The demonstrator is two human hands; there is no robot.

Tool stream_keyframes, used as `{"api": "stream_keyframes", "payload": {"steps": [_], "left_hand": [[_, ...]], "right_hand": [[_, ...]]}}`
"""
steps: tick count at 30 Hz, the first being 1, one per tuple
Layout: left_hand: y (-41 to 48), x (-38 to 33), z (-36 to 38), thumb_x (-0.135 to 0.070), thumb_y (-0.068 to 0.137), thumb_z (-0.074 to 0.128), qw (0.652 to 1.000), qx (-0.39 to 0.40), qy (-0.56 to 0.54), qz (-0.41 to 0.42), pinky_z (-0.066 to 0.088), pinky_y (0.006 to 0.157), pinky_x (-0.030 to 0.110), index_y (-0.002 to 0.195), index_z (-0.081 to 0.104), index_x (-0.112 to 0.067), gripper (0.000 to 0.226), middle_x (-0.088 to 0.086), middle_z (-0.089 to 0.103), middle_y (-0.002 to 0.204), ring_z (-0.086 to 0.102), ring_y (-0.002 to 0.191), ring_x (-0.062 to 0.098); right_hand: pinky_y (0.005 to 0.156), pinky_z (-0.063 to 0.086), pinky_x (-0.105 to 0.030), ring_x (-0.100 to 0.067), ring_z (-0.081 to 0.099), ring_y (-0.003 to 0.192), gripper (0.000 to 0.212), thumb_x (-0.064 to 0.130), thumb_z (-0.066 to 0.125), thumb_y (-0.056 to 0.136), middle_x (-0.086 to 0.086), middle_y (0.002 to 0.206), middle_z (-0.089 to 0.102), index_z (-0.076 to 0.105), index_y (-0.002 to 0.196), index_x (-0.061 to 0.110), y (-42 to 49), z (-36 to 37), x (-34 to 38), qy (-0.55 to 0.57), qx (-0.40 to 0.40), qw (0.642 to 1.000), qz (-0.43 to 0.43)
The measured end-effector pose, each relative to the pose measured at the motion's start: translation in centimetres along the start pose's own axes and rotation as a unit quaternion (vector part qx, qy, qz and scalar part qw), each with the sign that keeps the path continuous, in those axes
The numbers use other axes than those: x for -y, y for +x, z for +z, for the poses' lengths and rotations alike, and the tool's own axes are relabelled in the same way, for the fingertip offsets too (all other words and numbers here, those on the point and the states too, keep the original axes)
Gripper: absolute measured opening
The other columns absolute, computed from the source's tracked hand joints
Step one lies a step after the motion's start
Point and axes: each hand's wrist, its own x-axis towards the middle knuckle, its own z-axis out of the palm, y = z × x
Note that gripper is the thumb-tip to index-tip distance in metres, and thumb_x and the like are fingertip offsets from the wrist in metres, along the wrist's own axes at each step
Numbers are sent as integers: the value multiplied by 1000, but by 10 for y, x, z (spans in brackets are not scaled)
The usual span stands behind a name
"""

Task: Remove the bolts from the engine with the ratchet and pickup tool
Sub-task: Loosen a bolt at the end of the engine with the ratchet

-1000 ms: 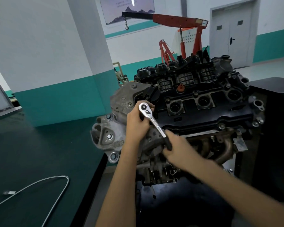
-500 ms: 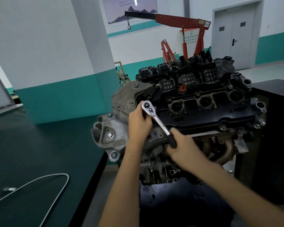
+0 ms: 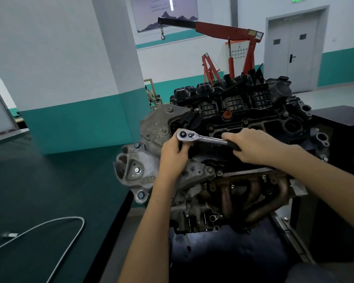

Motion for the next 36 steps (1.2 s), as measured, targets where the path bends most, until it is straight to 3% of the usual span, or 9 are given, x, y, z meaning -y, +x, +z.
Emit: {"api": "stream_keyframes", "payload": {"steps": [5,8,12,16,21,25,28,31,36], "left_hand": [[-2,-1,5,-14,89,51,998,-38,41,-5,32,51,12,80,51,-34,22,-19,53,57,51,55,-5],[-1,2,7,-32,83,46,998,-37,40,-24,48,63,31,87,60,-26,16,-9,65,72,61,69,7],[-1,3,7,-32,86,55,998,-41,-2,-41,53,70,38,74,55,-42,16,-5,67,73,66,75,14],[0,4,1,-5,86,54,1000,-17,11,20,52,75,31,83,58,-39,34,-8,70,84,65,79,11],[2,3,-2,-10,95,54,999,18,13,38,44,68,15,107,65,-11,16,-11,67,83,59,73,1],[-1,1,2,-9,94,56,999,-36,28,9,36,55,12,96,65,-12,10,-16,56,64,51,56,-3],[-3,0,4,-7,90,53,998,-51,37,4,31,49,13,77,51,-33,29,-16,48,54,48,50,-4],[-3,-2,5,-24,83,47,999,-40,36,-5,41,54,25,81,57,-28,11,-10,60,63,54,57,3],[-3,2,2,-9,90,59,999,-45,-8,-9,53,76,29,79,57,-35,29,-12,69,79,66,80,4]], "right_hand": [[62,44,-33,-33,61,77,30,19,58,82,0,73,45,47,109,23,-32,32,44,151,-35,982,108],[51,46,-25,-19,56,58,23,8,57,79,0,66,53,50,99,17,-46,61,104,391,-54,905,157],[52,49,-29,-20,56,59,27,3,51,80,-5,70,56,48,104,16,-38,77,148,485,-77,850,189],[47,39,-12,-14,55,57,23,1,55,78,-1,68,56,53,97,15,-41,60,103,423,-29,895,138],[52,37,-22,-15,57,61,29,12,59,83,9,65,43,52,110,20,-17,5,15,109,31,993,37],[60,35,-31,-30,62,82,30,21,53,87,4,72,46,46,115,27,-5,-9,5,-39,-18,999,16],[58,40,-32,-30,61,74,23,20,56,83,-2,76,53,43,101,27,-31,24,38,123,-27,988,94],[53,47,-36,-25,57,60,21,10,56,80,-5,68,55,46,95,21,-47,58,97,380,-43,911,157],[56,48,-29,-23,57,63,40,3,52,81,-10,75,57,48,119,14,-36,80,150,485,-76,850,193]]}}
